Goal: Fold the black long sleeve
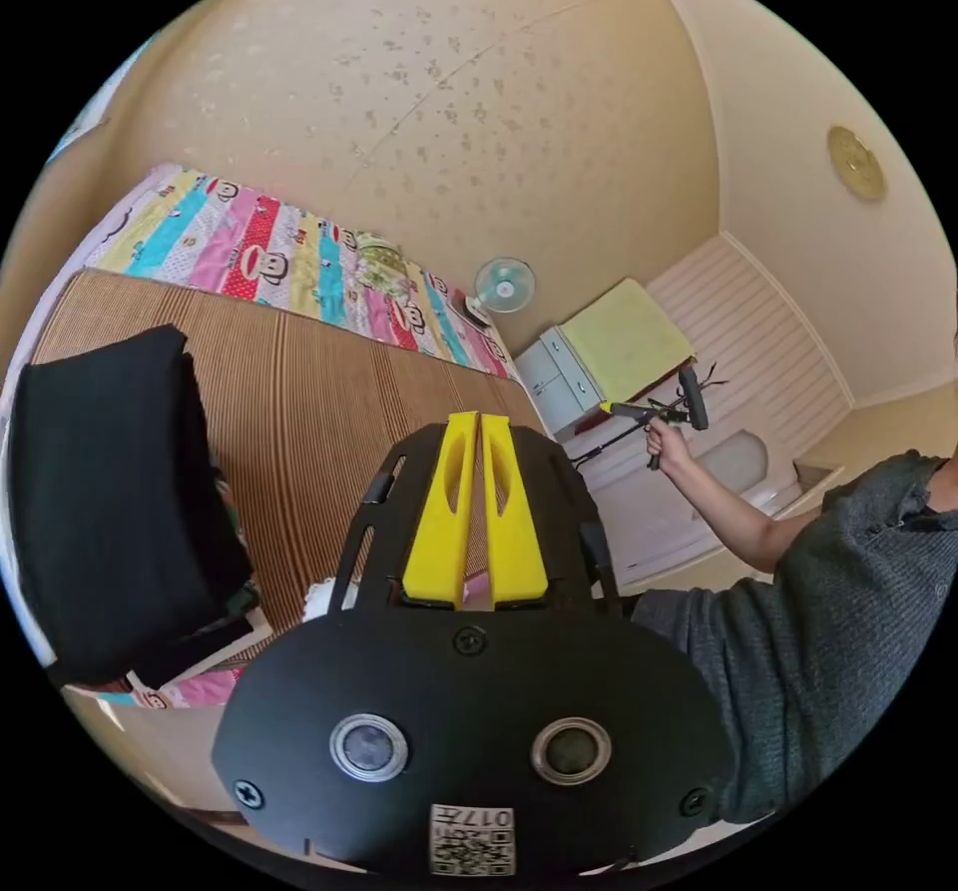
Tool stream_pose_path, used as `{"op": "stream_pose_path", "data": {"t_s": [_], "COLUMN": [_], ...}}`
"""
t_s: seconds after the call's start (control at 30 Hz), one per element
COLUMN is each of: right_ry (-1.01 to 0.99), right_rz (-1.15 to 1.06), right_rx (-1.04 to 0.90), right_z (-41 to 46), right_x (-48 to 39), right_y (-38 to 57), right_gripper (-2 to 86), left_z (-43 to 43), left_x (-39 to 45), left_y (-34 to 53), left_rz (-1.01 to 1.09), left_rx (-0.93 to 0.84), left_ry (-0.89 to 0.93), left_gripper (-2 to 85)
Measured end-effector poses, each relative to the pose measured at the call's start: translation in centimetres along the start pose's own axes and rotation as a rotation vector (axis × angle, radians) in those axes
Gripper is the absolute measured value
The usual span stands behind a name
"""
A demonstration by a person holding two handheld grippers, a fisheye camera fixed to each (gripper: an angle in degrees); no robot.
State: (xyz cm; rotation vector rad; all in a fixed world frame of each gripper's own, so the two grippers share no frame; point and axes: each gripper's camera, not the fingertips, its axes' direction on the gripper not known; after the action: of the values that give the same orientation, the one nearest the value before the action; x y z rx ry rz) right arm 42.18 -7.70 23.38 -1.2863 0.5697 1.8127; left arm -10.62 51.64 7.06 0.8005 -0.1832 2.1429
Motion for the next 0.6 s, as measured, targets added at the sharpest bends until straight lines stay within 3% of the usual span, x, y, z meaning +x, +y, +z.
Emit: {"op": "stream_pose_path", "data": {"t_s": [0.03, 0.1, 0.3, 0.4, 0.6], "right_ry": [-0.009, -0.067, -0.143, -0.034, 0.023], "right_rz": [0.084, 0.14, 0.291, 0.38, 0.331], "right_rx": [0.139, 0.239, 0.154, 0.115, 0.011], "right_z": [-2.2, -3.7, -2.3, -1.9, -0.5], "right_x": [1.0, 2.8, 11.4, 16.5, 25.1], "right_y": [1.1, 2.7, 7.2, 8.9, 9.1], "right_gripper": [0.3, 0.3, 0.3, 0.3, 0.5], "left_z": [2.4, 5.8, 14.5, 18.8, 28.0], "left_x": [2.3, 5.1, 11.5, 13.9, 19.7], "left_y": [0.2, 1.0, 5.4, 7.0, 6.9], "left_rz": [0.038, 0.054, -0.017, -0.023, -0.006], "left_rx": [-0.026, -0.043, -0.006, -0.041, -0.1], "left_ry": [0.031, 0.087, 0.02, -0.052, -0.123], "left_gripper": [-0.9, -1.0, -1.0, -1.0, -1.0]}}
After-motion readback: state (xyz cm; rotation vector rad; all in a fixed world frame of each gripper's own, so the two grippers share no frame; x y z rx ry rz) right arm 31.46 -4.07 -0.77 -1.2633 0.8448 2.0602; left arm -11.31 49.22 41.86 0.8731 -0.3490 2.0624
